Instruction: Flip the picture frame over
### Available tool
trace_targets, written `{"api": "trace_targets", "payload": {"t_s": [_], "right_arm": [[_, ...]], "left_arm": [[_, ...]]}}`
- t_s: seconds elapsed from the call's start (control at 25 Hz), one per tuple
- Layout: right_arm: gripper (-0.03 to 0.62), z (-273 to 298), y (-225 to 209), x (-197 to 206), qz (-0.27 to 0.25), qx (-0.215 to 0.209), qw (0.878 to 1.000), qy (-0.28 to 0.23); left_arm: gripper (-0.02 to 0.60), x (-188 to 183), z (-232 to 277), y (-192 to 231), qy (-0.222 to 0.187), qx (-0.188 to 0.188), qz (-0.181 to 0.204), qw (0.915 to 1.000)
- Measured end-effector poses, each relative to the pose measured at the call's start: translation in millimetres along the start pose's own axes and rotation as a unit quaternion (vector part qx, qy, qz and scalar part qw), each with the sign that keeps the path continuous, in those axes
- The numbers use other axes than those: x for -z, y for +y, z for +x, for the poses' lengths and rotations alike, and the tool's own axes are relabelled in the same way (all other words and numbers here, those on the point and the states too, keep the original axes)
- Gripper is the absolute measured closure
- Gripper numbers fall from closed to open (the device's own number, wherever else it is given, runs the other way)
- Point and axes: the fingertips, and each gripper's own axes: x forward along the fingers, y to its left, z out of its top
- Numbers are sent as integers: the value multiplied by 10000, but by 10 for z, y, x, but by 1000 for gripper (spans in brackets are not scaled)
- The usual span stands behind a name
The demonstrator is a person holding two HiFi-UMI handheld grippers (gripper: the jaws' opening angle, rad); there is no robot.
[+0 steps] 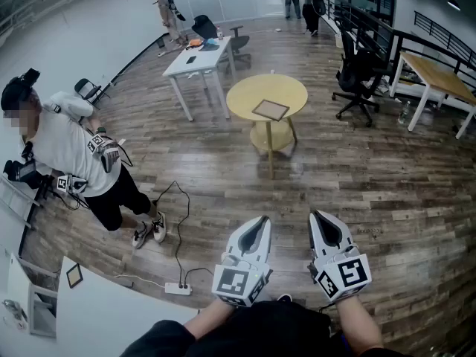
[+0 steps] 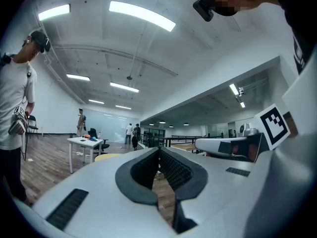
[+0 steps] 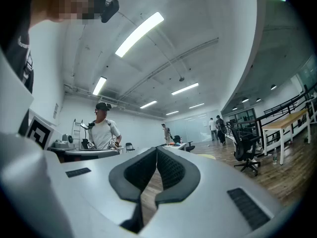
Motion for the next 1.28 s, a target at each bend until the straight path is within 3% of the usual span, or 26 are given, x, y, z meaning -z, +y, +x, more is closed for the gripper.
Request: {"api": "trace_targets", "payload": {"t_s": [0.2,0.4,0.68,1.12,1.28], "right_arm": [[577,0,23,42,10,-15,10000,-15],[577,-56,46,64,54,48,10000,-26],[577,61,41,84,100,161,9997,-156],[577,728,302,212,162,50,9998,92],[577,1044,437,197,61,86,9999,122]], "left_arm": [[552,24,-26,59,-22,-38,-55,10000],[552,47,-60,54,-6,60,-348,9994],[552,-2,-37,239,-94,-15,63,9999],[552,71,51,893,364,57,-128,9992],[552,15,93,1225,302,146,-149,9993]]}}
